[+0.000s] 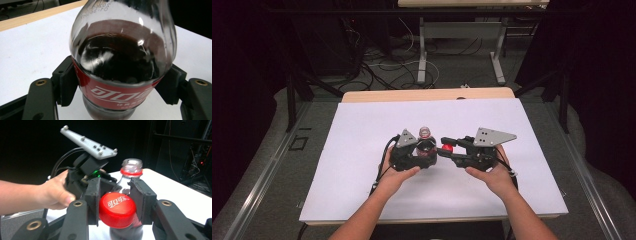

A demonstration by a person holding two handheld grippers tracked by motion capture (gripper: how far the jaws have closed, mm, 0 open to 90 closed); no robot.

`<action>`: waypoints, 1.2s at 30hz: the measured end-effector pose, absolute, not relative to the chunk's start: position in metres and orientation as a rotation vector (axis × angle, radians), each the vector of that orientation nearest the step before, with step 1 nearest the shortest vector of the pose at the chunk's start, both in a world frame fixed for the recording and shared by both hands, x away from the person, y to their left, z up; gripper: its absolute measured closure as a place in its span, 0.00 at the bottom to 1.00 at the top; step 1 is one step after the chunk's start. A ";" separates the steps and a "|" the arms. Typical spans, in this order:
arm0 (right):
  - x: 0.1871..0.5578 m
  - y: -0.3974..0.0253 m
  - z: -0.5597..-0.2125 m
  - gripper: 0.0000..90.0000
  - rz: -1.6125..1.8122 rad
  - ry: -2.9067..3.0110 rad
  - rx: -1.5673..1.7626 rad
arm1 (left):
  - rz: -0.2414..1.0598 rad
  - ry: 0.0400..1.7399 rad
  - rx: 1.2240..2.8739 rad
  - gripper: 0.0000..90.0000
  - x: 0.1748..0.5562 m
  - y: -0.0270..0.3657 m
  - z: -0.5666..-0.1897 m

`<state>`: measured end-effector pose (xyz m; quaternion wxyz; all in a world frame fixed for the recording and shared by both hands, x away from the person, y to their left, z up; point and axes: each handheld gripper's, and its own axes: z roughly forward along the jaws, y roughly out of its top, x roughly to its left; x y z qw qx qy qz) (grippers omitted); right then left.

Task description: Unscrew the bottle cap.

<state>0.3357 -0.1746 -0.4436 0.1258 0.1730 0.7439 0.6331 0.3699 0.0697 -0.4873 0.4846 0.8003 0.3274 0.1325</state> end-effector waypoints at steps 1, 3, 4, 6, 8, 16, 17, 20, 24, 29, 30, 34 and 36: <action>0.336 -0.175 -0.445 0.68 1.843 2.164 0.499 | 0.330 0.796 1.953 0.33 0.372 0.069 -0.487; 0.336 -0.177 -0.447 0.68 1.840 2.168 0.512 | 0.339 0.814 1.937 0.33 0.377 0.064 -0.486; 0.336 -0.178 -0.447 0.68 1.839 2.166 0.517 | 0.345 0.813 1.939 0.33 0.380 0.063 -0.485; 0.337 -0.179 -0.449 0.68 1.839 2.160 0.519 | 0.340 0.819 1.936 0.33 0.385 0.061 -0.483; 0.337 -0.180 -0.449 0.68 1.839 2.155 0.527 | 0.355 0.817 1.932 0.33 0.391 0.058 -0.481; 0.337 -0.186 -0.457 0.68 1.823 2.140 0.577 | 0.369 0.811 1.914 0.33 0.412 0.052 -0.472; 0.338 -0.186 -0.459 0.68 1.824 2.143 0.570 | 0.378 0.817 1.905 0.33 0.414 0.051 -0.472; 0.339 -0.188 -0.460 0.68 1.811 2.138 0.584 | 0.382 0.823 1.916 0.33 0.423 0.049 -0.472; 0.340 -0.191 -0.459 0.68 1.826 2.120 0.593 | 0.378 0.860 1.902 0.33 0.435 0.048 -0.477; 0.340 -0.195 -0.459 0.68 1.835 2.110 0.606 | 0.381 0.874 1.887 0.33 0.447 0.046 -0.487; 0.341 -0.195 -0.460 0.68 1.831 2.111 0.605 | 0.377 0.879 1.899 0.33 0.449 0.046 -0.489; 0.340 -0.195 -0.461 0.68 1.831 2.120 0.617 | 0.387 0.913 1.884 0.33 0.457 0.042 -0.501; 0.341 -0.196 -0.461 0.68 1.841 2.111 0.611 | 0.383 0.918 1.897 0.33 0.460 0.042 -0.506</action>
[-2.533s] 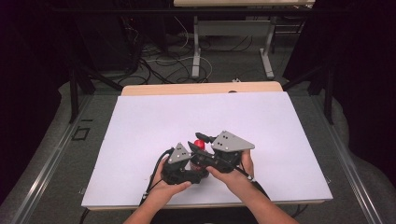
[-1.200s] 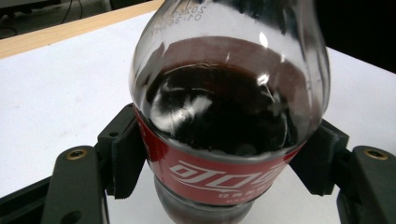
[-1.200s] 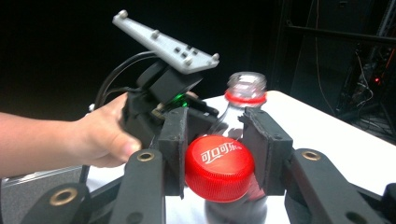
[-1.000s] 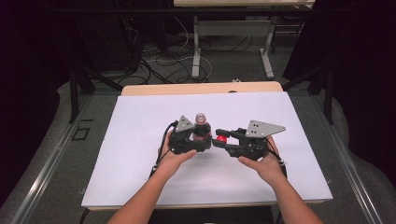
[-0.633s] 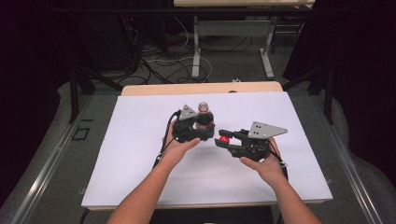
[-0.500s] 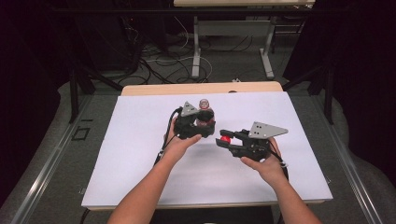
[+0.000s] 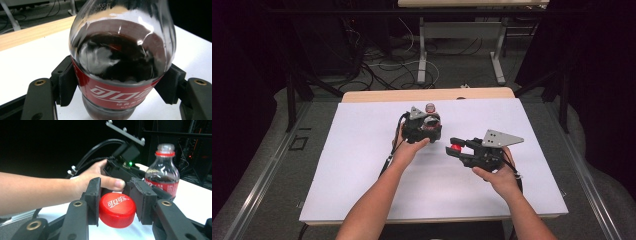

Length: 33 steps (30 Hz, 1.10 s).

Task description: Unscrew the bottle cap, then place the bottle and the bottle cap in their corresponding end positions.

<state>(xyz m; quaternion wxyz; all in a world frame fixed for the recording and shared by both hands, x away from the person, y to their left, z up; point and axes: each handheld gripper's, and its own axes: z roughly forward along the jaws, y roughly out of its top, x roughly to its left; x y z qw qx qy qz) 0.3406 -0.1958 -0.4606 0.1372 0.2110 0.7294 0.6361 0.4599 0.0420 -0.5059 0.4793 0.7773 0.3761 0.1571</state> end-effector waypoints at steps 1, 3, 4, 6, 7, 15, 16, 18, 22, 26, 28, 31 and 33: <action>0.341 -0.197 -0.460 0.68 1.841 2.109 0.610 | 0.372 0.923 1.901 0.33 0.461 0.041 -0.508; 0.341 -0.198 -0.459 0.68 1.849 2.096 0.614 | 0.398 0.925 1.915 0.33 0.463 0.039 -0.513; 0.341 -0.198 -0.459 0.68 1.857 2.095 0.620 | 0.391 0.927 1.908 0.33 0.464 0.038 -0.515; 0.340 -0.199 -0.459 0.68 1.859 2.091 0.622 | 0.384 0.932 1.902 0.33 0.464 0.036 -0.518; 0.340 -0.199 -0.459 0.68 1.859 2.090 0.623 | 0.399 0.928 1.909 0.33 0.465 0.036 -0.519; 0.341 -0.197 -0.462 0.68 1.861 2.106 0.625 | 0.403 0.924 1.933 0.33 0.467 0.035 -0.534; 0.341 -0.196 -0.462 0.68 1.861 2.108 0.625 | 0.401 0.920 1.924 0.33 0.466 0.036 -0.535; 0.342 -0.195 -0.462 0.68 1.861 2.110 0.617 | 0.402 0.918 1.909 0.33 0.464 0.036 -0.537; 0.342 -0.194 -0.463 0.68 1.859 2.113 0.615 | 0.422 0.896 1.920 0.32 0.461 0.035 -0.538; 0.340 -0.193 -0.463 0.68 1.863 2.111 0.612 | 0.426 0.894 1.922 0.32 0.462 0.035 -0.538; 0.341 -0.193 -0.463 0.68 1.861 2.110 0.612 | 0.424 0.904 1.915 0.32 0.462 0.035 -0.538; 0.341 -0.192 -0.464 0.68 1.862 2.117 0.615 | 0.398 0.917 1.913 0.31 0.462 0.036 -0.537; 0.342 -0.192 -0.466 0.68 1.857 2.125 0.614 | 0.393 0.926 1.919 0.28 0.462 0.039 -0.536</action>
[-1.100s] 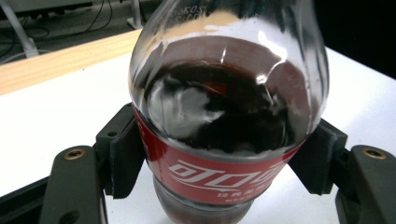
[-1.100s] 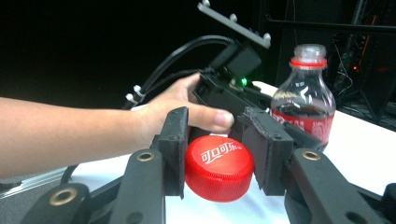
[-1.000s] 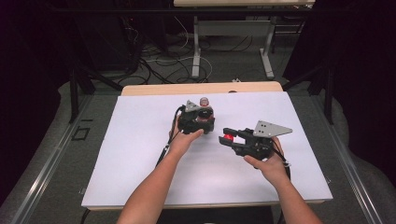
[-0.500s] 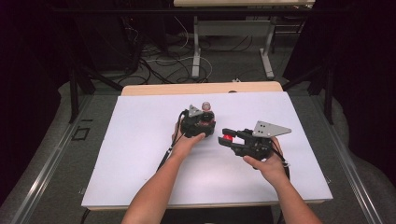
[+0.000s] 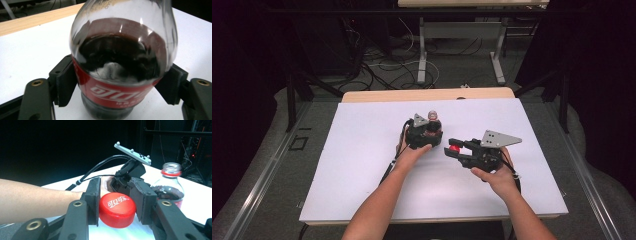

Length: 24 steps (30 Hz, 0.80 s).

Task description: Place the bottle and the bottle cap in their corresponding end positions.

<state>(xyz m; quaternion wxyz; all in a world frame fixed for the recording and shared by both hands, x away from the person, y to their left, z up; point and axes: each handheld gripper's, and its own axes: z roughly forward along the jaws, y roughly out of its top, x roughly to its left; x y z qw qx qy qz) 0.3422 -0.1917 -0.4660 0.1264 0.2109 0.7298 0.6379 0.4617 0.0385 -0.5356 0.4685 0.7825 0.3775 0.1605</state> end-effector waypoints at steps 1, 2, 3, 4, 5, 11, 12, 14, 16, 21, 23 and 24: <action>0.342 -0.191 -0.467 0.68 1.856 2.125 0.626 | 0.378 0.934 1.917 0.25 0.461 0.040 -0.535; 0.342 -0.190 -0.469 0.68 1.850 2.132 0.626 | 0.372 0.938 1.912 0.22 0.461 0.041 -0.534; 0.343 -0.189 -0.470 0.68 1.845 2.136 0.625 | 0.373 0.936 1.910 0.19 0.460 0.043 -0.532; 0.344 -0.188 -0.472 0.68 1.843 2.134 0.628 | 0.368 0.941 1.903 0.18 0.458 0.045 -0.530; 0.344 -0.186 -0.473 0.68 1.842 2.139 0.628 | 0.363 0.938 1.907 0.18 0.457 0.047 -0.528; 0.343 -0.174 -0.479 0.68 1.793 2.185 0.607 | 0.385 0.942 1.922 0.13 0.445 0.059 -0.512; 0.343 -0.172 -0.480 0.68 1.792 2.186 0.624 | 0.386 0.949 1.930 0.13 0.443 0.061 -0.509; 0.344 -0.170 -0.482 0.68 1.786 2.192 0.615 | 0.400 0.950 1.931 0.11 0.438 0.065 -0.503; 0.345 -0.168 -0.484 0.68 1.785 2.194 0.621 | 0.420 0.927 1.919 0.09 0.432 0.070 -0.496; 0.348 -0.161 -0.491 0.68 1.731 2.236 0.618 | 0.440 0.901 1.882 0.06 0.414 0.085 -0.482; 0.350 -0.157 -0.494 0.68 1.716 2.234 0.619 | 0.458 0.907 1.871 0.05 0.407 0.091 -0.479; 0.351 -0.156 -0.495 0.68 1.701 2.244 0.615 | 0.457 0.910 1.861 0.05 0.404 0.094 -0.477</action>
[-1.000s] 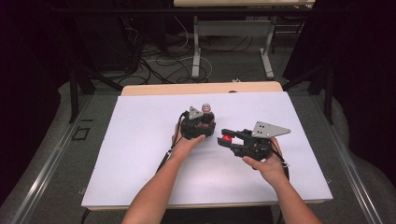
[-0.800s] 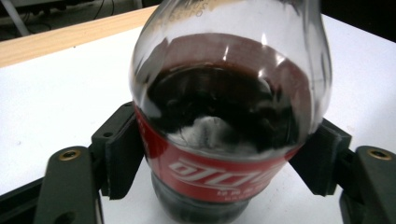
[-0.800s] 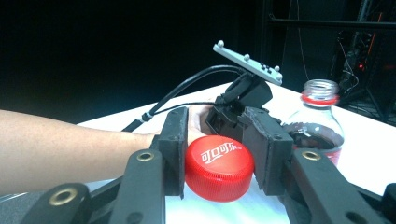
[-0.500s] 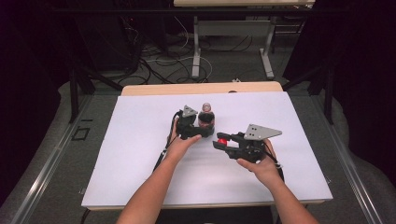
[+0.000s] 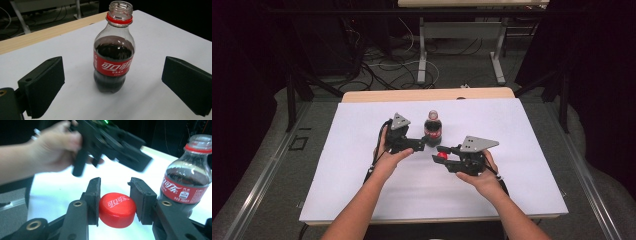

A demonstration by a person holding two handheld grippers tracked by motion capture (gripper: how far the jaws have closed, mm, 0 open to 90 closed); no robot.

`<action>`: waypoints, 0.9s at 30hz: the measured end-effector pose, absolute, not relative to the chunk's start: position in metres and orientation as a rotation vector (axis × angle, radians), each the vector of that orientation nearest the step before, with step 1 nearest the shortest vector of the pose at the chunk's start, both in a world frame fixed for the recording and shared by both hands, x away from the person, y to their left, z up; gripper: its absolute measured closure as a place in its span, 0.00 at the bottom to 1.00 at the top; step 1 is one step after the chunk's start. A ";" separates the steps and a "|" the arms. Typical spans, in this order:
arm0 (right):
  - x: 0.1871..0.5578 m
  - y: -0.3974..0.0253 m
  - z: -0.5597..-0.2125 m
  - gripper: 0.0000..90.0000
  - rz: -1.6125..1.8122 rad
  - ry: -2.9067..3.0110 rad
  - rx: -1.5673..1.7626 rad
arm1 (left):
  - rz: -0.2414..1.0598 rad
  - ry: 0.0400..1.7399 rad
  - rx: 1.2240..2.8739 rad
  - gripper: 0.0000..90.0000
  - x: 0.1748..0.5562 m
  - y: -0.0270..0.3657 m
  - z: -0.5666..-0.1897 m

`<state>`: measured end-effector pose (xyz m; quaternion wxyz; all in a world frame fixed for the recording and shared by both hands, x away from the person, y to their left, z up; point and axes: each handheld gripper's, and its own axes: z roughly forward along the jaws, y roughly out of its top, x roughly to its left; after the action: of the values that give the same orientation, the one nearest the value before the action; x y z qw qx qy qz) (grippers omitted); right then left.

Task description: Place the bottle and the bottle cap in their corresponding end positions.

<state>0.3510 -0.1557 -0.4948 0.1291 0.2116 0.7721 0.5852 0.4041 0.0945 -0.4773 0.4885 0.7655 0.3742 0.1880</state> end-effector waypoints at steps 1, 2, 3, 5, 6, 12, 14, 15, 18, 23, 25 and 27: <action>0.352 -0.154 -0.496 0.68 1.686 2.253 0.615 | 0.451 0.915 1.851 0.05 0.401 0.098 -0.476; 0.353 -0.152 -0.498 0.68 1.682 2.248 0.613 | 0.466 0.920 1.848 0.05 0.398 0.101 -0.475; 0.353 -0.151 -0.499 0.68 1.661 2.270 0.620 | 0.494 0.911 1.839 0.05 0.395 0.104 -0.475; 0.353 -0.148 -0.502 0.68 1.633 2.283 0.635 | 0.486 0.914 1.833 0.02 0.390 0.110 -0.475; 0.353 -0.145 -0.504 0.68 1.621 2.282 0.635 | 0.482 0.920 1.829 0.02 0.388 0.114 -0.476; 0.359 -0.136 -0.514 0.68 1.545 2.332 0.665 | 0.460 0.939 1.816 0.03 0.375 0.129 -0.477; 0.362 -0.135 -0.516 0.68 1.522 2.361 0.673 | 0.440 0.952 1.797 0.02 0.371 0.132 -0.477; 0.363 -0.134 -0.518 0.68 1.520 2.356 0.686 | 0.440 0.952 1.794 0.02 0.369 0.134 -0.478; 0.366 -0.132 -0.522 0.68 1.507 2.379 0.698 | 0.418 0.971 1.783 0.01 0.365 0.138 -0.480; 0.367 -0.127 -0.534 0.68 1.465 2.422 0.717 | 0.399 0.993 1.776 0.01 0.360 0.143 -0.489; 0.368 -0.125 -0.539 0.68 1.474 2.423 0.726 | 0.399 1.002 1.772 0.01 0.360 0.144 -0.492; 0.369 -0.123 -0.544 0.68 1.452 2.443 0.740 | 0.394 1.005 1.770 0.01 0.359 0.144 -0.495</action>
<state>0.3687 -0.1234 -0.5444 0.1021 0.2507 0.8275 0.4918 0.3585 0.1441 -0.4945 0.5092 0.7347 0.4172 0.1637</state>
